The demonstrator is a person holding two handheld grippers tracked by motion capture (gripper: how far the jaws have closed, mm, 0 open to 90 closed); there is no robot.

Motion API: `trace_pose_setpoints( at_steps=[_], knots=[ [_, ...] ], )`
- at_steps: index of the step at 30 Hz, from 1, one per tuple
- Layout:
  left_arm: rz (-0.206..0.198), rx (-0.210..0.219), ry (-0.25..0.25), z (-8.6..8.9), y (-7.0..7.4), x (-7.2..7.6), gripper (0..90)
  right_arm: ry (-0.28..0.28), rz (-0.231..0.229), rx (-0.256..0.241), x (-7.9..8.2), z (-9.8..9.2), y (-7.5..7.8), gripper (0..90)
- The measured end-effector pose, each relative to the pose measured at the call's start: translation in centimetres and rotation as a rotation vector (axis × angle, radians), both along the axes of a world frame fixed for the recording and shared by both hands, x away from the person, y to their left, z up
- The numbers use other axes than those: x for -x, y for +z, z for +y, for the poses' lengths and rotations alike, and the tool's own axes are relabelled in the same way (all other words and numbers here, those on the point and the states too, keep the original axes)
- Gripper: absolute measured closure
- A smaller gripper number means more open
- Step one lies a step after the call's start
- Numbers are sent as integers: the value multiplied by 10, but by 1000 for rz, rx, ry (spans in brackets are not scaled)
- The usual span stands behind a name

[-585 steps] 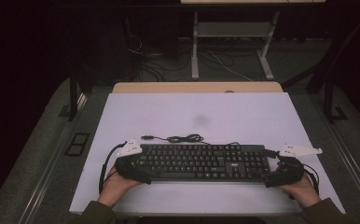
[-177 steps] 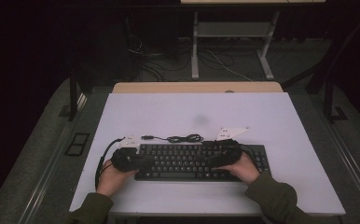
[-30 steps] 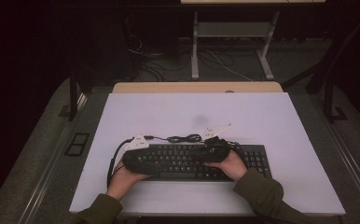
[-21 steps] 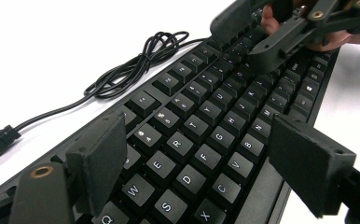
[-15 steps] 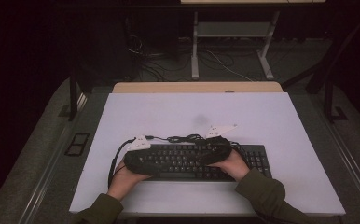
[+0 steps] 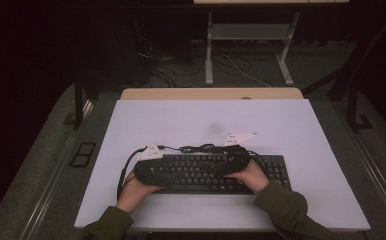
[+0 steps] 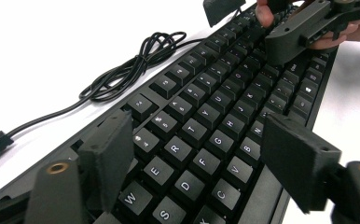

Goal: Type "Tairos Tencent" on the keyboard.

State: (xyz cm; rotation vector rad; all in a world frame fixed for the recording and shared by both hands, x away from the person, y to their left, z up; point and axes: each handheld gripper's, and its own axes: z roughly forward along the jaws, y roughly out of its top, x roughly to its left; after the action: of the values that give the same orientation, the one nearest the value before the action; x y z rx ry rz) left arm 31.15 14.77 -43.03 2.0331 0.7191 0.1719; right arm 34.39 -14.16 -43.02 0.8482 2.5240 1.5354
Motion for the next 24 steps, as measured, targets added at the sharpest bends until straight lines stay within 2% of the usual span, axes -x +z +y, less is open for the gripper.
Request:
trace_pose_setpoints(
  at_steps=[10, 19, 24],
  knots=[
    [0, -26, -10, -6, 1, -4, 456, 3, -8, -4, 1, 0, 1, 212],
    [6, -31, 1, -7, 2, -8, 767, 24, -12, -3, 0, 1, 1, 212],
    [14, -40, -2, -8, 2, -9, 891, 33, -15, -1, 1, 1, 1, 210]
  ],
)
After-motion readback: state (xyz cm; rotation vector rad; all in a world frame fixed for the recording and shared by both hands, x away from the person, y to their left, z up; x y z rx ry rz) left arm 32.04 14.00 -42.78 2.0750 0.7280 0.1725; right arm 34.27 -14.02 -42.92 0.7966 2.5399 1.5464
